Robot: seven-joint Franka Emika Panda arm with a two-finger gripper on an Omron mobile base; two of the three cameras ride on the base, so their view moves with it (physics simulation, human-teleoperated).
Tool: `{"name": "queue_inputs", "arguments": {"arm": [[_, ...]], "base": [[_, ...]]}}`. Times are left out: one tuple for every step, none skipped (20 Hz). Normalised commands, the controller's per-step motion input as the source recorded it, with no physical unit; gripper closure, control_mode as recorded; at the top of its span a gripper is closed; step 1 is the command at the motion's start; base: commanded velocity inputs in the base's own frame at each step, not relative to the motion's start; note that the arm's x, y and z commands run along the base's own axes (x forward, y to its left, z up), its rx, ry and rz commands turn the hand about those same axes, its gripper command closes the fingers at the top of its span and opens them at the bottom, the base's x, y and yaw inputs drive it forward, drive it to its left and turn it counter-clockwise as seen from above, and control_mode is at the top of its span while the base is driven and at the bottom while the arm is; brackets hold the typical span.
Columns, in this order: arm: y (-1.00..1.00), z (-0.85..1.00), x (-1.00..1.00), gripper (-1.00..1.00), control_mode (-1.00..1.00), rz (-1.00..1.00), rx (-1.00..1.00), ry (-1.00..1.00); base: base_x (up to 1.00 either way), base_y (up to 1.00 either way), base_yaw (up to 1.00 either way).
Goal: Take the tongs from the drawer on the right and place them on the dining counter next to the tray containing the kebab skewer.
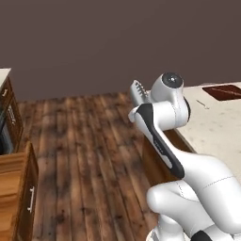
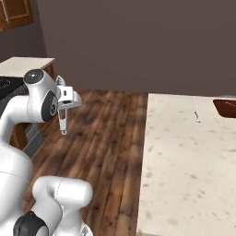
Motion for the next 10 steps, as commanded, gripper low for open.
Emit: {"name": "queue_inputs", "arguments": {"arm": [[0.0,0.0,0.0,1.0,1.0,0.0,0.0,0.0],[0.0,0.0,0.0,1.0,1.0,0.0,0.0,0.0],[0.0,0.0,0.0,1.0,1.0,0.0,0.0,0.0],[0.0,0.0,0.0,1.0,1.0,0.0,0.0,0.0],[0.0,0.0,0.0,1.0,1.0,0.0,0.0,0.0],[0.0,0.0,0.0,1.0,1.0,0.0,0.0,0.0],[0.0,0.0,0.0,1.0,1.0,0.0,0.0,0.0],[0.0,0.0,0.0,1.0,1.0,0.0,0.0,0.0],[0.0,0.0,0.0,1.0,1.0,0.0,0.0,0.0],[0.0,0.0,0.0,1.0,1.0,0.0,0.0,0.0]], "base": [[0.99,0.0,-0.15],[1.0,0.0,-0.15],[1.0,0.01,-0.14],[1.0,0.04,-0.14],[1.0,0.04,-0.14],[1.0,0.05,-0.13],[1.0,0.07,-0.13],[1.0,0.08,-0.13],[1.0,0.11,-0.12],[1.0,0.14,-0.12]]}}
